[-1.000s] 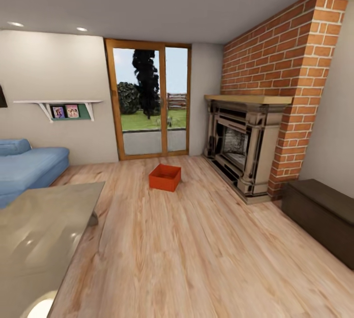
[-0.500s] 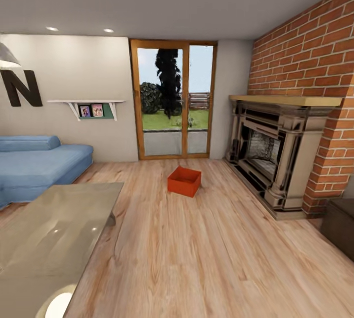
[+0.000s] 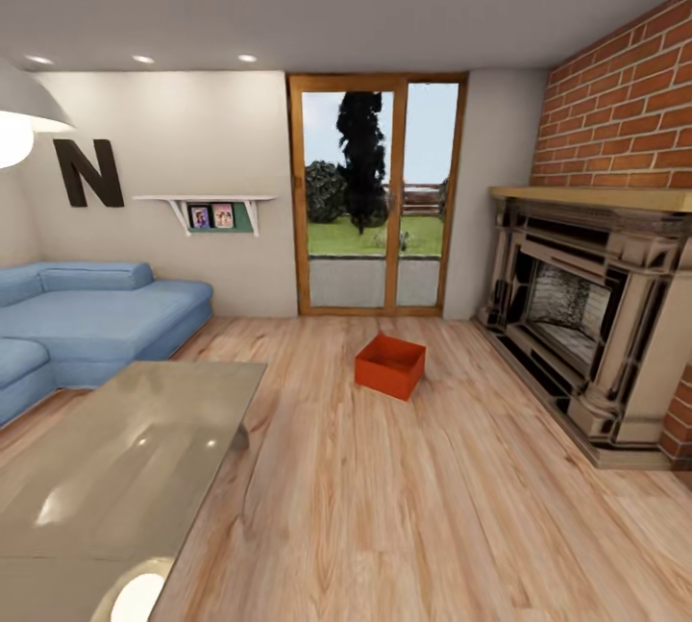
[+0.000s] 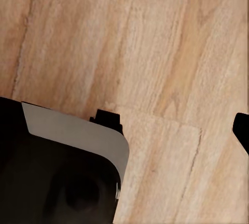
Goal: Move the two storage containers from the living room to the garage. In the garage, place one container on the floor and stack the other container on top of it (either order is fine).
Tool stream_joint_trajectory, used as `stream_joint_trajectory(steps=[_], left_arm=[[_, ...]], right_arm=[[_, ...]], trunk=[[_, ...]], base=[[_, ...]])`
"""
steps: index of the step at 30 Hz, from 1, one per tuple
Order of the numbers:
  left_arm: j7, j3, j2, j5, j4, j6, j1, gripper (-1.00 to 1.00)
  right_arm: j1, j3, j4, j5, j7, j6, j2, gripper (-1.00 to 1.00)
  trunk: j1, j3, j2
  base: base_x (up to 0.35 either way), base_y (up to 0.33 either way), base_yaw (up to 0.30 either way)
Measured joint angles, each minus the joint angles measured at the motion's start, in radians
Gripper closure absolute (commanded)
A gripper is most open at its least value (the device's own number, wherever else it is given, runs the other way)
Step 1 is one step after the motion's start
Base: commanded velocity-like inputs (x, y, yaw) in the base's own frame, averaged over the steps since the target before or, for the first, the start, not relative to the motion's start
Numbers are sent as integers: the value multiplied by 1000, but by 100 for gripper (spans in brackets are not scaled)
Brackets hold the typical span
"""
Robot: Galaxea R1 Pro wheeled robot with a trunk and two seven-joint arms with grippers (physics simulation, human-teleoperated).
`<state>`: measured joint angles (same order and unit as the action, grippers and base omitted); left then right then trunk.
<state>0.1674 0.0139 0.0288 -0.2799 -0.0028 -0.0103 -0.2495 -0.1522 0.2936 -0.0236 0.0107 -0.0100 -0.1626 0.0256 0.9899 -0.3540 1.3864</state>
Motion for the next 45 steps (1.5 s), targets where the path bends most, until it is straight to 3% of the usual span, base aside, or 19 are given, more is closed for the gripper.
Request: stream_joint_trajectory(steps=[45], left_arm=[[0, 0, 0, 0, -1, 1, 0, -100]], right_arm=[[0, 10, 0, -8, 0, -1, 0, -100]], trunk=[[0, 0, 0]], base=[[321, 0, 0]])
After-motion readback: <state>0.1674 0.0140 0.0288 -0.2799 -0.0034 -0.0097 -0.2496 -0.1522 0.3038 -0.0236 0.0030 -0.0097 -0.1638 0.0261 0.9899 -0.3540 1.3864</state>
